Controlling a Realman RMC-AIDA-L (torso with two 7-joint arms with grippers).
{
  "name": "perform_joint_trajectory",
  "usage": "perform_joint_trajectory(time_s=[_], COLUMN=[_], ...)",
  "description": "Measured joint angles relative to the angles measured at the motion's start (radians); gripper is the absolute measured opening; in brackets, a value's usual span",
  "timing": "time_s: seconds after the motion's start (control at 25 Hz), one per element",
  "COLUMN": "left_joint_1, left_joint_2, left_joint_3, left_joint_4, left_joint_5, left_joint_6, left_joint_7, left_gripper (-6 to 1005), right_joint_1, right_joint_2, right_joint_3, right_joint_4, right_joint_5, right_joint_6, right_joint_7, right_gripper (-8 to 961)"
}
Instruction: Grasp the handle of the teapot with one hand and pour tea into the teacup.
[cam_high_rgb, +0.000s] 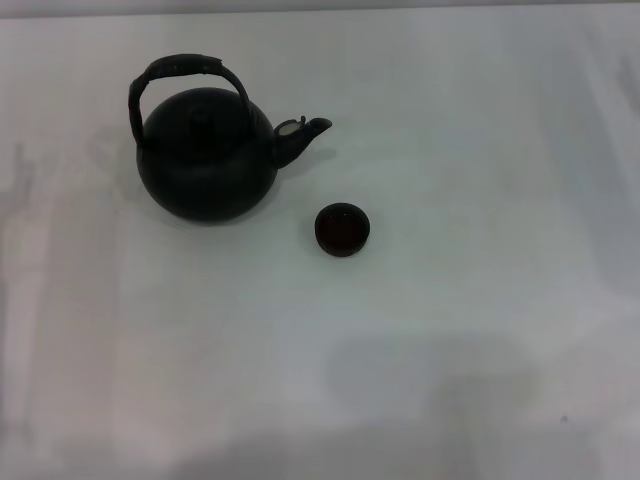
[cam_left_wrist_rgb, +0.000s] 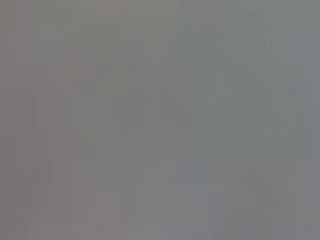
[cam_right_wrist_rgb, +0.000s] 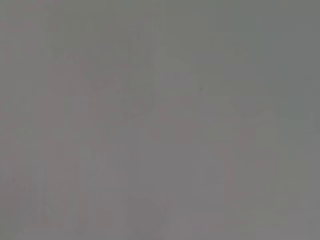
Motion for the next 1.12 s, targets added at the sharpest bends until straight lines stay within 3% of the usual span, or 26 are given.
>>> perform_joint_trajectory(time_s=[0.32, 1.12], left_joint_1=[-0.062, -0.143], left_joint_2=[0.003, 0.008], left_joint_3=[0.000, 0.011], left_joint_4=[-0.052, -0.158], left_joint_5=[-0.059, -0.064], left_joint_6=[-0.012, -0.154], left_joint_7=[0.000, -0.163], left_gripper=[862, 862], right_joint_1=[-0.039, -0.013], right_joint_2=[0.003, 0.009], right_joint_3=[-0.010, -0.011], right_joint_4=[0.068, 0.107], right_joint_5=[-0.001, -0.001], right_joint_6=[0.077, 0.076], right_joint_7=[0.007, 0.002], right_gripper=[840, 840])
